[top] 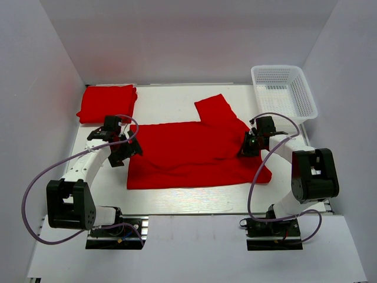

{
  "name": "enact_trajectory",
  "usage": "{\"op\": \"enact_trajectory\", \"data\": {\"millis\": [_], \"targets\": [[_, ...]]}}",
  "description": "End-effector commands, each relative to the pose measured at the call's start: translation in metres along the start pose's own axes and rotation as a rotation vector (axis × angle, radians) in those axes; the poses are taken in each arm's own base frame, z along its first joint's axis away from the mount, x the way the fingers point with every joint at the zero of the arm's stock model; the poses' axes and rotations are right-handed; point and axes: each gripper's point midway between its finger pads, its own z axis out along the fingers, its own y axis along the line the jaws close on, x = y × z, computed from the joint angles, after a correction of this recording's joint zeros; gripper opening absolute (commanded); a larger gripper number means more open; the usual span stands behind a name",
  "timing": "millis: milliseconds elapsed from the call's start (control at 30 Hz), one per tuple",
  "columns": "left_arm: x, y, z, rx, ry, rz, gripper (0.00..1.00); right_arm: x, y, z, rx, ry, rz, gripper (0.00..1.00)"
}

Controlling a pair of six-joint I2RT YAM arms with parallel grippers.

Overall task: Fold and stack the t-shirts
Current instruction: Fold the flattened tshirt in 1/3 of the way

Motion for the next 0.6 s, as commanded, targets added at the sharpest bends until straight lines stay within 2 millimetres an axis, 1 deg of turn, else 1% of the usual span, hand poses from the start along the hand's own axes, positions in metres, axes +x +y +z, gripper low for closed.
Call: {"op": "enact_trajectory", "data": {"millis": [0,67,100,200,233,300,367,400,433,500,533,567], "targets": [[0.000,0.000,-0.003,0.012,-0.015,-0.007,1.00,-0.016,0.011,-0.009,-0.023,-0.050,-0.028,0.00],[-0.001,-0.001,-0.006,0.018,-0.024,-0.006,1.00,-0.023,0.019,-0.013,-0.061,-0.091,-0.058,0.00],[0.002,0.001,-0.004,0.013,-0.016,-0.007,1.00,-0.025,0.021,-0.014,-0.068,-0.099,-0.067,0.00],[-0.003,-0.003,-0.006,0.036,-0.038,-0.005,1.00,-0.036,0.029,-0.021,-0.101,-0.147,-0.107,0.00],[-0.003,-0.003,-0.006,0.036,-0.038,-0.005,1.00,-0.041,0.036,-0.023,-0.121,-0.164,-0.123,0.00],[-0.003,-0.003,-0.006,0.036,-0.038,-0.005,1.00,-0.044,0.039,-0.022,-0.136,-0.170,-0.132,0.00],[-0.005,-0.005,-0.005,0.041,-0.046,-0.004,1.00,-0.053,0.046,-0.020,-0.162,-0.182,-0.147,0.00],[-0.005,-0.005,-0.005,0.041,-0.046,-0.004,1.00,-0.054,0.051,-0.021,-0.184,-0.181,-0.156,0.00],[-0.004,-0.004,-0.003,0.036,-0.037,-0.005,1.00,-0.062,0.055,-0.021,-0.195,-0.196,-0.166,0.00],[-0.004,-0.004,-0.003,0.035,-0.037,-0.005,1.00,-0.067,0.062,-0.017,-0.210,-0.184,-0.181,0.00],[-0.004,-0.004,-0.003,0.035,-0.037,-0.005,1.00,-0.073,0.066,-0.020,-0.207,-0.188,-0.193,0.00],[-0.002,-0.003,0.000,0.029,-0.026,-0.006,1.00,-0.069,0.056,-0.017,-0.157,-0.165,-0.176,0.00]]}}
